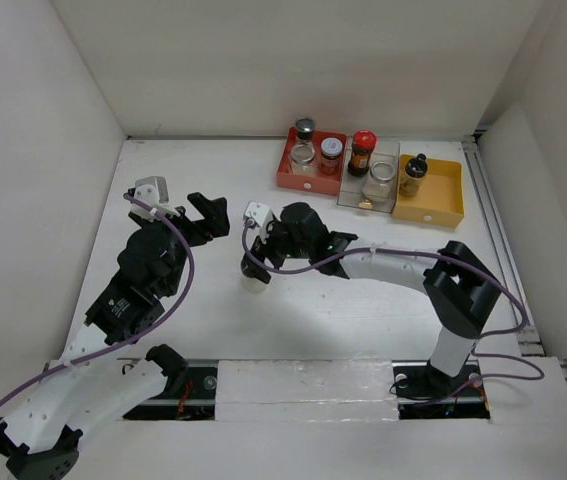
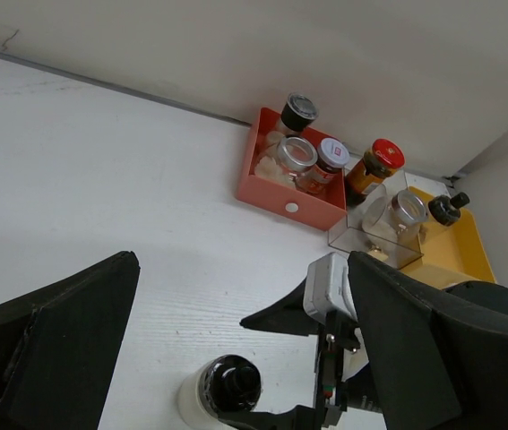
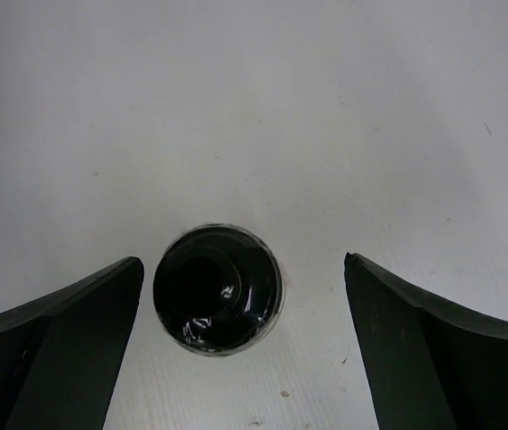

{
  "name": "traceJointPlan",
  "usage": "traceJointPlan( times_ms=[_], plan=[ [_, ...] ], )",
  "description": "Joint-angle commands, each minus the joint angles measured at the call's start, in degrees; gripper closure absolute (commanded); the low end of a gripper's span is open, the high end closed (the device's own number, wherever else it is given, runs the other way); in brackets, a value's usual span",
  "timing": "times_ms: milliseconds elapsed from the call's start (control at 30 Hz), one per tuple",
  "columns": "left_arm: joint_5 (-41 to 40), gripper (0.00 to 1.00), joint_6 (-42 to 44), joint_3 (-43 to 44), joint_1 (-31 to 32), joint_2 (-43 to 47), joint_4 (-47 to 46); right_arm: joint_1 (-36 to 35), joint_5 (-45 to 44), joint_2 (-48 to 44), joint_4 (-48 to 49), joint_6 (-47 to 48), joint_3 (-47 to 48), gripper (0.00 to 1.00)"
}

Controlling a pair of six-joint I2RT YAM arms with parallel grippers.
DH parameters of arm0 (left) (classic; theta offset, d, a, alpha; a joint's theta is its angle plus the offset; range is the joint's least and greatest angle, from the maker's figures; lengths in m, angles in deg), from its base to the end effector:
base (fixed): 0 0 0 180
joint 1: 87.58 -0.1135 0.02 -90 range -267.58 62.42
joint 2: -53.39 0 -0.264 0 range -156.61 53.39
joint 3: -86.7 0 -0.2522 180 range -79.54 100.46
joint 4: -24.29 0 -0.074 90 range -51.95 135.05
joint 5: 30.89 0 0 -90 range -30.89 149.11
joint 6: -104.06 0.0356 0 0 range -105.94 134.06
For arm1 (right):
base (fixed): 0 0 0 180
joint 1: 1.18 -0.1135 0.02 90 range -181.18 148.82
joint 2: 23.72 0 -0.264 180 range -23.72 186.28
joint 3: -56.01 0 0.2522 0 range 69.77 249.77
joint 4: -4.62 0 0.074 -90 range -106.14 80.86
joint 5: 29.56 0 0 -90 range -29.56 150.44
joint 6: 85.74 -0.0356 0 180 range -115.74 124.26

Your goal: Organize the condiment bottles

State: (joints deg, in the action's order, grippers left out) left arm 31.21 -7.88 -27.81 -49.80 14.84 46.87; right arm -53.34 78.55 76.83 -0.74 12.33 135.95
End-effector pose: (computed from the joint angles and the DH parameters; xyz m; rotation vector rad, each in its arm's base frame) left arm 0.1236 -0.0748 0.4003 -0.1877 1.5103 -0.4731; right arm 0.2375 0.3237 0.2370 -1.2254 1.6988 0.7970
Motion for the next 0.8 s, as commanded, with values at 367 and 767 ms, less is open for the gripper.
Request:
traceJointPlan(
  times_ms=[367, 767],
  plan=[
    [0.3, 0.0, 0.49, 0.13, -0.07, 0.58, -2.32, 0.04, -0.18, 3.51, 1.79, -0.34, 2.29, 0.21],
    [0.83, 0.0, 0.49, 0.13, -0.07, 1.1, -2.32, 9.96, -13.51, -18.62, 6.63, -4.65, -0.25, 0.53]
  ],
)
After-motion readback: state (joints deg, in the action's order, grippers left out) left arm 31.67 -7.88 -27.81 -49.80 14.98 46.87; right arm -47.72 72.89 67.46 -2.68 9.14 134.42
